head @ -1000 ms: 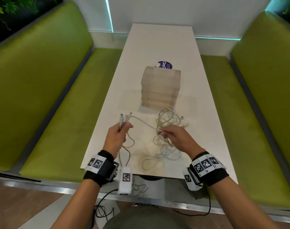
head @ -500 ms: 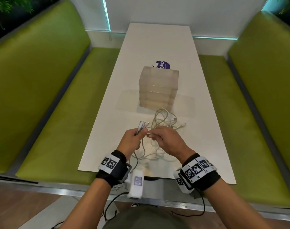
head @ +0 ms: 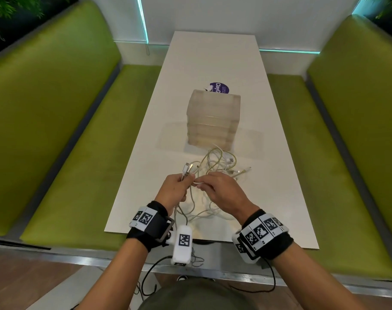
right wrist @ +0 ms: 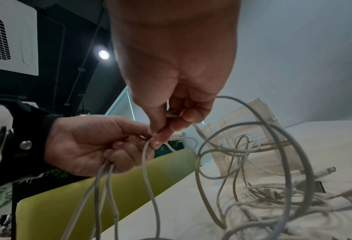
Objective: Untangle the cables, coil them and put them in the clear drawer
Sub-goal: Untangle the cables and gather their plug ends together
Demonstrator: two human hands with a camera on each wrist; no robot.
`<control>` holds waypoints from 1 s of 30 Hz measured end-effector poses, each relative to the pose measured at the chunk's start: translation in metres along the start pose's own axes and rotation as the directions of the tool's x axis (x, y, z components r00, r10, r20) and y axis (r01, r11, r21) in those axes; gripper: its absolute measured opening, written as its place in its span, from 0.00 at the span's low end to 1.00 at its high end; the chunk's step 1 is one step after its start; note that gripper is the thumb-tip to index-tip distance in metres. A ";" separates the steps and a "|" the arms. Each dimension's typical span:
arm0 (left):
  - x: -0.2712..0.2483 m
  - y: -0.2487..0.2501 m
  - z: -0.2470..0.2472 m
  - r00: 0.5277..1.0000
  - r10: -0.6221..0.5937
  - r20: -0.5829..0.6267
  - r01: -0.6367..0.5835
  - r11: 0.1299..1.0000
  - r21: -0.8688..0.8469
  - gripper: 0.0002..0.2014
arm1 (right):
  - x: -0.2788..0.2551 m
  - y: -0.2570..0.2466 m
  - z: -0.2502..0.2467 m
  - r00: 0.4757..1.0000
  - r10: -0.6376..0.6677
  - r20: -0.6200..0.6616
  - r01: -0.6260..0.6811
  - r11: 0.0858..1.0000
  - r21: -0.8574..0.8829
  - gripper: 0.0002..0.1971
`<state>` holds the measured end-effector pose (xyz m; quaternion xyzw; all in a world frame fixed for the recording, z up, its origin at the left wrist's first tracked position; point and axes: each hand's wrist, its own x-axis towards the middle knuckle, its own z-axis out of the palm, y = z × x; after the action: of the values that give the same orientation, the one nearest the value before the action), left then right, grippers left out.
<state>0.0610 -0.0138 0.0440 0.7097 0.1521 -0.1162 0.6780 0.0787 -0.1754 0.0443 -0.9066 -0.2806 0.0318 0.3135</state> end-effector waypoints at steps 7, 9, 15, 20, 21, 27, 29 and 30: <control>-0.001 0.012 -0.004 0.974 0.137 -0.183 -0.131 0.990 0.043 0.14 | 0.005 0.014 -0.001 0.978 0.191 0.086 -0.189 0.982 -0.030 0.04; -0.003 0.018 -0.007 0.959 0.155 -0.237 -0.160 0.987 0.001 0.14 | 0.008 0.029 0.000 0.968 0.240 0.078 -0.238 0.971 -0.036 0.04; -0.006 0.036 -0.046 0.886 0.165 -0.433 -0.270 0.943 -0.193 0.14 | 0.006 0.078 -0.004 0.924 0.382 -0.007 -0.382 0.924 -0.017 0.06; -0.006 0.037 -0.070 0.849 0.152 -0.505 -0.296 0.930 -0.216 0.14 | 0.005 0.083 -0.011 0.938 0.345 -0.029 -0.337 0.929 0.152 0.10; -0.005 0.034 -0.069 0.853 0.160 -0.497 -0.282 0.942 -0.181 0.13 | 0.006 0.080 -0.011 0.945 0.327 -0.028 -0.319 0.935 0.154 0.10; -0.003 0.014 -0.025 0.955 0.194 -0.226 -0.170 0.978 0.120 0.12 | 0.012 0.049 -0.005 0.982 0.186 -0.046 -0.173 0.964 0.200 0.11; -0.001 0.009 -0.009 0.971 0.204 -0.129 -0.175 0.964 0.202 0.15 | 0.013 0.037 -0.004 0.990 0.132 -0.053 -0.120 0.974 0.195 0.11; 0.000 0.008 -0.002 0.974 0.207 -0.094 -0.179 0.953 0.244 0.16 | 0.013 0.031 -0.005 0.992 0.113 -0.058 -0.100 0.977 0.190 0.11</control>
<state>0.0635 -0.0123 0.0514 0.8016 0.1072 -0.0240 0.5876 0.1061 -0.1911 0.0312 -0.8876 -0.2164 0.0438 0.4042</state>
